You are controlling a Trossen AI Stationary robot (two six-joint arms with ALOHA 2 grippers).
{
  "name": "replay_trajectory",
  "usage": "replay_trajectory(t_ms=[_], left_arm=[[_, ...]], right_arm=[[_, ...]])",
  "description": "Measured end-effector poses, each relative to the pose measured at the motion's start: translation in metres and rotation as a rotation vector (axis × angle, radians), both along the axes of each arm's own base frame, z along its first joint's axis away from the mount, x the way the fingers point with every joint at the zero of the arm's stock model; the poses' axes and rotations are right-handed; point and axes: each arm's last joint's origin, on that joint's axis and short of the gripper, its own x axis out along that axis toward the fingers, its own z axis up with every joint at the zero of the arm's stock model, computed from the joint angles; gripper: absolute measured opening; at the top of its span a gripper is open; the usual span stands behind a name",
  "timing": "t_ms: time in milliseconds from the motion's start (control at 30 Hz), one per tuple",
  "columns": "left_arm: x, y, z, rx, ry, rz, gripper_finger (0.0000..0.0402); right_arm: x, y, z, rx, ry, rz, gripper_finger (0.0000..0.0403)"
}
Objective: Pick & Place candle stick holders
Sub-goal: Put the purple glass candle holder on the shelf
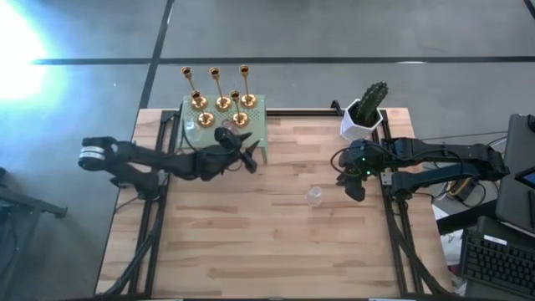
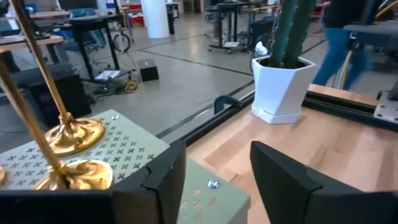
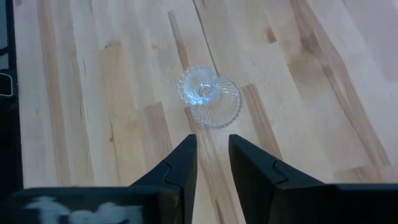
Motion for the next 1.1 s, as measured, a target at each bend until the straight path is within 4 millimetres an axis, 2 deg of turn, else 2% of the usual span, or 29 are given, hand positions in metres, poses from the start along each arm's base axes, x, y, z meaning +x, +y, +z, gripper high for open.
replay_trajectory(t_ms=[200,333,433,633,1100], left_arm=[[0.02,0.004,-0.001,0.032,0.038,0.095,0.0119],[0.026,0.007,-0.003,0.049,0.052,0.223,0.0057],[0.028,0.007,-0.005,0.046,0.048,0.249,0.0011],[0.028,0.009,-0.004,0.016,-0.008,0.317,0.0004],[0.024,0.01,-0.006,0.026,-0.006,0.407,0.0002]], right_arm=[[0.0,0.0,0.0,0.004,0.001,-0.006,0.0084],[0.0,0.0,0.0,0.009,0.002,-0.013,0.009],[0.0,0.0,0.0,0.009,0.002,-0.013,0.0091],[0.0,0.0,0.0,0.008,-0.004,-0.012,0.0082],[0.001,0.0,0.001,0.01,-0.005,-0.015,0.0073]])
